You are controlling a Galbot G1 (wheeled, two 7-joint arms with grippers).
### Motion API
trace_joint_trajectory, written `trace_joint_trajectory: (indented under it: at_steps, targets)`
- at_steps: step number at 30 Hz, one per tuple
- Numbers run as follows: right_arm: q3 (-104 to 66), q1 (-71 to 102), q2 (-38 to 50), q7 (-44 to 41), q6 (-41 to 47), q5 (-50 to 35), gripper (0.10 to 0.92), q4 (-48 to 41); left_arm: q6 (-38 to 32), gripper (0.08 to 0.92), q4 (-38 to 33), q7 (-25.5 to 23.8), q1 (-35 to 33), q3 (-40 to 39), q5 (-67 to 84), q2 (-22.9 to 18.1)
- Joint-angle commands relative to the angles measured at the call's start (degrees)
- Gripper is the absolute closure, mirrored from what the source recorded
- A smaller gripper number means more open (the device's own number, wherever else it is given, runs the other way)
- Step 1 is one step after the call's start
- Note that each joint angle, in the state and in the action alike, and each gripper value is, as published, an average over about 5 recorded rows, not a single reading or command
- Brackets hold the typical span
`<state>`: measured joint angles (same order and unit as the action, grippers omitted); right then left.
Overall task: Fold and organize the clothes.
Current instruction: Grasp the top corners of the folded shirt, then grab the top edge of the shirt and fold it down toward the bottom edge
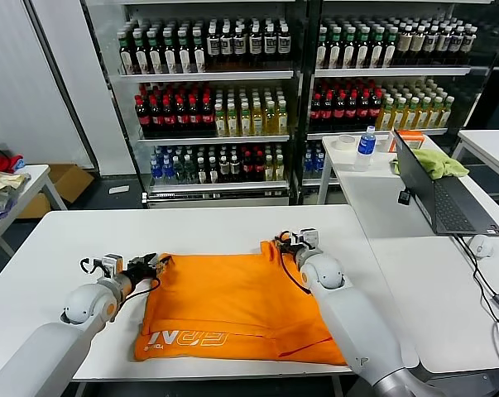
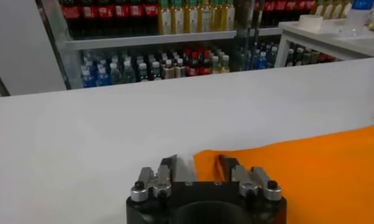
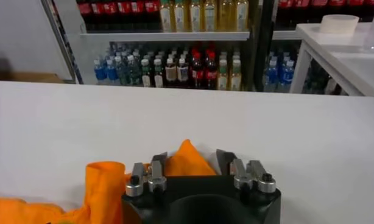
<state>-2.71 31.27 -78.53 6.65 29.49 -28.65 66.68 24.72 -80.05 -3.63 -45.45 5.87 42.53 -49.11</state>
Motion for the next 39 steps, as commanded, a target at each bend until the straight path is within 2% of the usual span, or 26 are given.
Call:
trace_joint_trajectory:
  at_steps: [1, 8, 12, 19, 26, 39]
  targets:
    - [0.1, -0.2, -0.3, -0.5, 0.4, -0.2, 0.622, -0.9, 0.1, 0.614, 0.2, -0.2, -0.3, -0.3, -0.1, -0.1]
    - [-0.5, 1.0, -0.4, -0.6, -1.0, 1.1, 0.83, 0.0, -0.4, 0.822, 0.4, -1.3, -0.3, -0.5, -0.3, -0.3]
    - [-1.4, 2.5, 0.1, -0.4, -2.0, 1.0, 0.911, 3.0, -1.2, 0.906, 0.1, -1.7, 0.1, -0.5, -0.2, -0.2]
    - [-2.3, 8.0, 3.3, 2.2, -1.0, -2.1, 0.919, 15.2, -2.5, 0.917, -4.4, -1.5, -1.8, 0.9, 2.1, 1.8]
    - [-5.5, 16.2, 6.9, 4.7, 0.4, -4.7, 0.919, 27.8, -4.1, 0.917, -11.7, -0.3, -10.4, 5.9, 3.7, 2.8]
    - [-9.5, 27.2, 11.0, 4.9, 0.7, -5.0, 0.919, 38.8, -6.0, 0.917, -17.4, 0.0, -19.3, 12.9, 5.5, 3.6]
